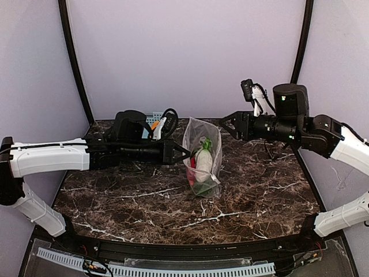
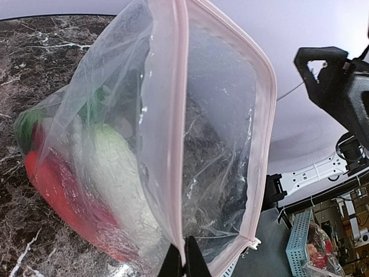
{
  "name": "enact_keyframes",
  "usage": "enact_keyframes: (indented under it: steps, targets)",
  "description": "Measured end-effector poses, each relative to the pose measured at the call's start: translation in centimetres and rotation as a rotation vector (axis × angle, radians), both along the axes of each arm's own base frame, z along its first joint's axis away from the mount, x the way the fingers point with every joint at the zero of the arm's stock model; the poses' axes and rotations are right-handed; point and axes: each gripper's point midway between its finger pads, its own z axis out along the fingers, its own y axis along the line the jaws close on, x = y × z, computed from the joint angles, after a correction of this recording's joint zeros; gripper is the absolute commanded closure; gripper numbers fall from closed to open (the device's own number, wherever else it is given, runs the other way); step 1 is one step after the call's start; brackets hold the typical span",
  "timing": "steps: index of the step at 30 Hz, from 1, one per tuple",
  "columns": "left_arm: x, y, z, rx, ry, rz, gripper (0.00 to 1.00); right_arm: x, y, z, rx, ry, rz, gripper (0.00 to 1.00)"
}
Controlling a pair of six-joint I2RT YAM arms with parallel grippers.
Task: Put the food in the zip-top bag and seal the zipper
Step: Adjust the zipper food storage bag at the center of the board, then adjust the fake vegetable in the zipper food storage bag.
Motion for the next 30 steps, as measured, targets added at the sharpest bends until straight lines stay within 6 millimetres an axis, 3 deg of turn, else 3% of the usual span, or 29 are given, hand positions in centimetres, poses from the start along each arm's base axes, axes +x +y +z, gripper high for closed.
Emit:
enact_keyframes:
  steps: [4, 8, 12, 16, 22, 30]
  targets:
    - [0.0, 0.0, 0.0, -0.001, 0.001, -0.002, 0.99, -2.0, 2.4, 1.9, 0.018, -0.034, 0.109, 0.55]
    - [-0.1, 0.0, 0.0, -0.001, 0.001, -0.004, 0.99, -2.6, 5.4, 1.3, -0.011, -0.026, 0.183, 0.58]
    - [-0.1, 0.0, 0.0, -0.001, 0.000, -0.004, 0.99, -1.1, 7.6, -1.9, -0.097, 0.034, 0.162, 0.64]
    - [-0.1, 0.0, 0.0, -0.001, 0.000, -0.004, 0.99, 1.1, 8.4, -6.1, -0.221, 0.118, 0.076, 0.70]
    - [-0.1, 0.0, 0.0, -0.001, 0.000, -0.004, 0.99, 3.1, 7.3, -11.3, -0.363, 0.218, -0.027, 0.74]
    - [-0.1, 0.0, 0.0, -0.002, 0.001, -0.004, 0.99, 5.1, 6.2, -15.5, -0.449, 0.297, -0.098, 0.81]
